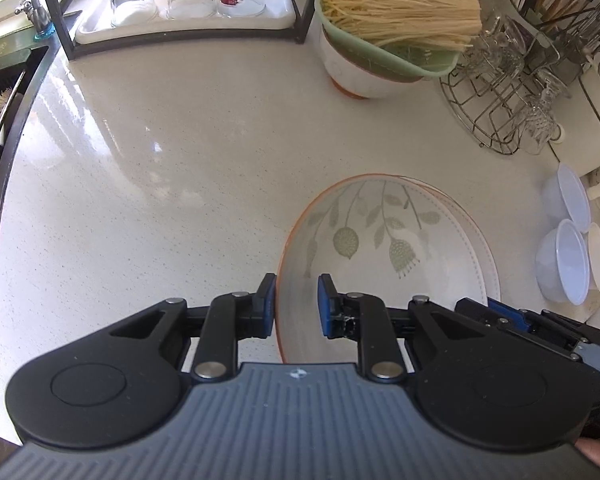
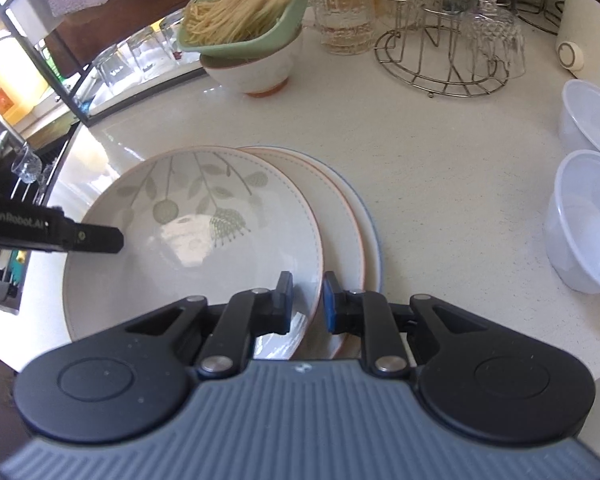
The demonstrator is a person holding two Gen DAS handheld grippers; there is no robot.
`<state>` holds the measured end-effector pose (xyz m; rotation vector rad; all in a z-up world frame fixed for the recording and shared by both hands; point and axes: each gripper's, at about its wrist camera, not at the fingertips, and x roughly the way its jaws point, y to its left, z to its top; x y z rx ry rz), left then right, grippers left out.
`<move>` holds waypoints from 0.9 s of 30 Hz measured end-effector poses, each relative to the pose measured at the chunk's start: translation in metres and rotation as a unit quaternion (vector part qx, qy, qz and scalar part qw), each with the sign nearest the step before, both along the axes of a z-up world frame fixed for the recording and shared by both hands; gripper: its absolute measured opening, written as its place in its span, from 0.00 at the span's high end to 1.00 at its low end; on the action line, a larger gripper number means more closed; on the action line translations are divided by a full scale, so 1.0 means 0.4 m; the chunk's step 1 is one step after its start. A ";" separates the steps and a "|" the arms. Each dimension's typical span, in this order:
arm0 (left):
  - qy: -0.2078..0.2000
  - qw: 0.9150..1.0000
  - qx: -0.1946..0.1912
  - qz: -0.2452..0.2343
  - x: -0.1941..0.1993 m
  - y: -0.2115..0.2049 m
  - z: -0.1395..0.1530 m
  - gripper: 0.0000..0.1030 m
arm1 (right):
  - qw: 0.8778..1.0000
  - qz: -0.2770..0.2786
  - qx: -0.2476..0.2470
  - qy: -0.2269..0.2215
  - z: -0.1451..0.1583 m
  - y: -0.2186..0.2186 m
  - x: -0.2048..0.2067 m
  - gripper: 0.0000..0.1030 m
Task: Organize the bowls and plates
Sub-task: 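Carry the leaf-pattern plate with the left tool over the plate stack and lower it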
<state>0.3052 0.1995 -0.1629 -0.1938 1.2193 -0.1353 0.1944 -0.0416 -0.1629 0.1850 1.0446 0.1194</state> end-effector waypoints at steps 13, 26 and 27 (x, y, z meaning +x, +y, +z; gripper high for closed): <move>-0.006 0.999 -0.022 0.033 -0.060 0.011 0.013 0.76 | 1.000 -0.007 0.022 -0.013 0.022 -0.035 -0.039 0.82; -0.023 0.999 -0.039 0.029 -0.098 -0.006 0.043 0.76 | 0.999 -0.029 0.025 -0.026 0.047 -0.072 -0.053 0.81; -0.024 0.999 -0.041 0.027 -0.099 -0.010 0.046 0.76 | 0.999 -0.028 0.024 -0.029 0.050 -0.073 -0.054 0.81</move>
